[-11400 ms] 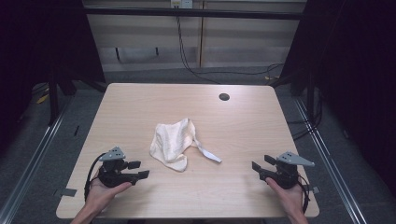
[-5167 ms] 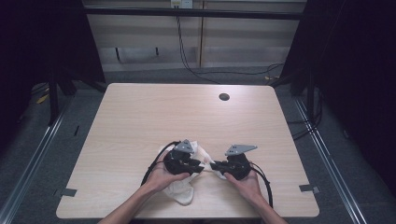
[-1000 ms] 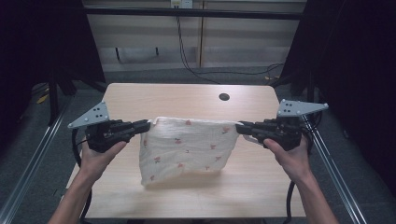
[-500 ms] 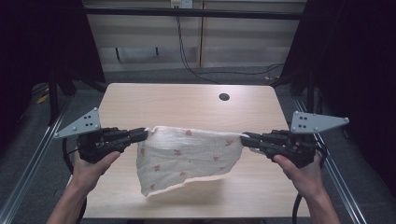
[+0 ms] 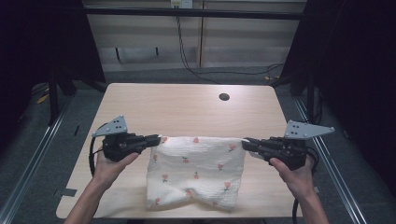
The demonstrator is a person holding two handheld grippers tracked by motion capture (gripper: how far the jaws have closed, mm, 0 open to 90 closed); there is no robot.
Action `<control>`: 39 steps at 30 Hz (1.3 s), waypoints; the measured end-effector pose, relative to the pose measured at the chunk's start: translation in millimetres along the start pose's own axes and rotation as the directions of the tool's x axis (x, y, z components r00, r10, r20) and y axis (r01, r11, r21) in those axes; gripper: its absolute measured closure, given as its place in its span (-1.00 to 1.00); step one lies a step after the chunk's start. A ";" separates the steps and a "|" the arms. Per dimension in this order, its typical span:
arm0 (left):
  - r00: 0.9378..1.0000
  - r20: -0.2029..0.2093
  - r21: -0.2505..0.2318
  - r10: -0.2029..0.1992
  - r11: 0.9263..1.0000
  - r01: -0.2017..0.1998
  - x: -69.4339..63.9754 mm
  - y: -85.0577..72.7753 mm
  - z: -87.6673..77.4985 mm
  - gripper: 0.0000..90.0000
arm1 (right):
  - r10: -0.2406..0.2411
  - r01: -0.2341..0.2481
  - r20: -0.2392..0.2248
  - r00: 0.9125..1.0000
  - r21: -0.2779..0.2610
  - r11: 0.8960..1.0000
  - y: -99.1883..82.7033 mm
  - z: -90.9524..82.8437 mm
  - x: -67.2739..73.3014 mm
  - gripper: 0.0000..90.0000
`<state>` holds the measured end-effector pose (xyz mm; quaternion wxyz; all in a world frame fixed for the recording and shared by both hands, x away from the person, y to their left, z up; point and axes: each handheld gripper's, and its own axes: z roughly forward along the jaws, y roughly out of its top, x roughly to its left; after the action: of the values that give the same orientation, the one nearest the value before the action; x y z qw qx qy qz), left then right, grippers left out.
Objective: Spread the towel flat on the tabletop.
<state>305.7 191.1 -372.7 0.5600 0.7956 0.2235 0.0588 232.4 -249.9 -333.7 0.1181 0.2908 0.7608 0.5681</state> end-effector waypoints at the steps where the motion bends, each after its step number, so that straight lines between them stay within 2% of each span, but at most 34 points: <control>1: 1.000 -0.008 0.001 0.000 1.000 0.000 1.0 0.2 2.8 0.92 | 0.010 -0.010 0.002 1.000 0.001 1.000 -2.4 2.7 -5.0 0.89; 3: 1.000 0.003 -0.002 -0.011 1.000 0.011 6.3 0.4 7.8 0.92 | 0.025 -0.025 0.013 1.000 0.006 1.000 -6.0 7.3 -13.6 0.89; 6: 1.000 -0.003 0.011 -0.029 1.000 0.029 15.2 -1.9 15.5 0.92 | 0.048 -0.048 0.020 0.999 0.011 0.999 -10.2 14.1 -24.8 0.89; 7: 0.999 -0.011 0.011 -0.047 0.999 0.047 19.9 -5.8 18.8 0.92 | 0.057 -0.057 0.029 0.998 0.023 0.998 -12.8 18.4 -30.8 0.89; 14: 0.998 -0.025 0.041 -0.065 0.997 0.066 25.5 -19.6 19.6 0.91 | 0.077 -0.078 0.033 0.996 0.030 0.996 -24.1 27.7 -41.4 0.89; 17: 0.997 -0.027 0.051 -0.076 0.996 0.077 27.0 -25.9 20.3 0.91 | 0.069 -0.072 0.050 0.996 0.066 0.995 -27.9 32.4 -43.4 0.89; 21: 0.996 -0.042 0.070 -0.080 0.994 0.083 32.0 -31.2 27.1 0.91 | 0.075 -0.079 0.051 0.996 0.082 0.993 -31.4 40.6 -47.3 0.89; 25: 0.995 -0.040 0.091 -0.095 0.991 0.098 40.0 -36.0 35.3 0.91 | 0.086 -0.092 0.058 0.995 0.105 0.990 -35.6 50.3 -56.3 0.89; 31: 0.993 -0.043 0.095 -0.106 0.989 0.110 47.0 -38.7 40.1 0.91 | 0.113 -0.121 0.076 0.991 0.119 0.985 -40.7 59.8 -70.0 0.89; 37: 0.993 -0.061 0.106 -0.103 0.988 0.109 55.8 -42.5 44.0 0.88 | 0.110 -0.125 0.102 0.989 0.149 0.981 -47.2 70.3 -77.1 0.87; 39: 0.991 -0.072 0.103 -0.113 0.987 0.120 59.2 -44.1 45.7 0.86 | 0.101 -0.118 0.110 0.989 0.158 0.980 -49.6 74.6 -80.6 0.85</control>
<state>361.6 188.6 -439.1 0.5115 0.8076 0.2909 0.0401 319.9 -246.2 -416.5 0.1009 0.3694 0.7807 0.4938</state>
